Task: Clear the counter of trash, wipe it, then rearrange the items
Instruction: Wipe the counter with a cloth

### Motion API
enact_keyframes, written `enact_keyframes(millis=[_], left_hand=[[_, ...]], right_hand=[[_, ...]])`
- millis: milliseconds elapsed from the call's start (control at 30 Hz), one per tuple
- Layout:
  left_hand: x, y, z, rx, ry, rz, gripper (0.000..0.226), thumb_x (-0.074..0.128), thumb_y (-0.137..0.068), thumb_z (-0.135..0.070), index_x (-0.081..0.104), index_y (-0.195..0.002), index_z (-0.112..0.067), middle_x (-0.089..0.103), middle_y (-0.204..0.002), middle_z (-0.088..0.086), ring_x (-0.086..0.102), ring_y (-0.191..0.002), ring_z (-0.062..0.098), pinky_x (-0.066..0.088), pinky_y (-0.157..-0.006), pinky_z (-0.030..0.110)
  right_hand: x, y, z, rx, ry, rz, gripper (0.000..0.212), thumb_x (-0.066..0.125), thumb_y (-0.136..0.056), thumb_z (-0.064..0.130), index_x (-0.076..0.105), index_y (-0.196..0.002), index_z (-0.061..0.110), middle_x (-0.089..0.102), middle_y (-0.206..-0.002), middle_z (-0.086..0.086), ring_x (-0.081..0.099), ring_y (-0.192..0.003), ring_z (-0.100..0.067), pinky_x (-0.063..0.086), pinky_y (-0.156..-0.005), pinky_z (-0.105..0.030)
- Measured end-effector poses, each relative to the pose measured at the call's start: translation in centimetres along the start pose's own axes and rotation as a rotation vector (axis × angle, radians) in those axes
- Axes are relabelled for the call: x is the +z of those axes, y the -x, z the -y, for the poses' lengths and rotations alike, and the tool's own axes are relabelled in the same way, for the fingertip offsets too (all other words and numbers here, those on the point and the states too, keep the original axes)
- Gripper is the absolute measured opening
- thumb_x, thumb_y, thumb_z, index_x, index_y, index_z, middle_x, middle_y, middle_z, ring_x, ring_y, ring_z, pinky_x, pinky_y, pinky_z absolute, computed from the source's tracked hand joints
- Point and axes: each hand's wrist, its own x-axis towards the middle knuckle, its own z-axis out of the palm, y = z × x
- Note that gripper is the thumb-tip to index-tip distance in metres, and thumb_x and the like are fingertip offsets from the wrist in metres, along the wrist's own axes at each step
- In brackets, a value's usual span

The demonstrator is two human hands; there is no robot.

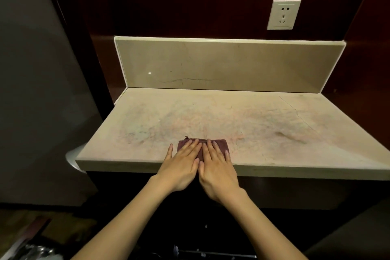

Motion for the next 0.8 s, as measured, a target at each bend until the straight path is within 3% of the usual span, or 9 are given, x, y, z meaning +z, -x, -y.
enact_keyframes(millis=[800], left_hand=[[-5.8,-24.6,9.4,0.021,-0.017,-0.055,0.052,0.011,-0.104,-0.030,-0.003,-0.153,-0.022,-0.009,-0.160,-0.009,-0.011,-0.146,0.006,-0.012,-0.116,0.050]], right_hand=[[-2.8,-26.5,-3.2,0.046,0.056,-0.043,0.056,0.017,-0.103,0.030,0.001,-0.154,0.014,-0.005,-0.162,-0.002,-0.007,-0.148,-0.015,-0.004,-0.118,-0.041]])
